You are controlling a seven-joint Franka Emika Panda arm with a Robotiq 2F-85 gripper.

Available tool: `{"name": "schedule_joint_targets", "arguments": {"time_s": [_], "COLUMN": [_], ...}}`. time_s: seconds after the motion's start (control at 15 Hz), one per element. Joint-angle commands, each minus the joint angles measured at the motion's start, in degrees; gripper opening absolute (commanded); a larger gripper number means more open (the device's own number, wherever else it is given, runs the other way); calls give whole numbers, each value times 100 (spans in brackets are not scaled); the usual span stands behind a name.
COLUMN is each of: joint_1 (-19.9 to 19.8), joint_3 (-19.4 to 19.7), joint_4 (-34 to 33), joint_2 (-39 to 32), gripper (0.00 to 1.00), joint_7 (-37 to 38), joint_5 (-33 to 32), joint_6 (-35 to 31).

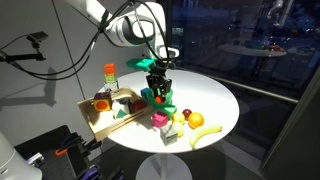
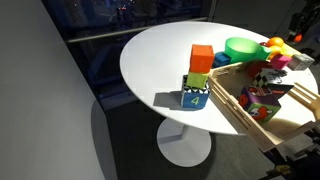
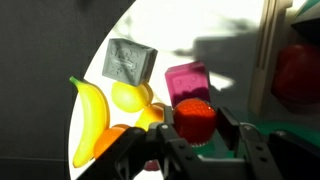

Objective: Remove the green bowl from the blue block and put it on the table, remove the orange fruit on the gray block top and put it in the green bowl

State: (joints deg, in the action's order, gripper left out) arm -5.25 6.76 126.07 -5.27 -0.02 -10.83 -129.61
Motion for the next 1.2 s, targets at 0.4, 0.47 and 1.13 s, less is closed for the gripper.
{"name": "schedule_joint_targets", "arguments": {"time_s": [0.4,0.47,1.13], "joint_1": [280,303,408], "joint_3": [-305,-317,-285], "joint_4": [-855,-939,-1313], "joint_2": [-404,-483,-899], "gripper": [23,23,100], "joint_7": [602,699,1282], "joint_5": [328,338,325], "joint_6": [99,112,430]}}
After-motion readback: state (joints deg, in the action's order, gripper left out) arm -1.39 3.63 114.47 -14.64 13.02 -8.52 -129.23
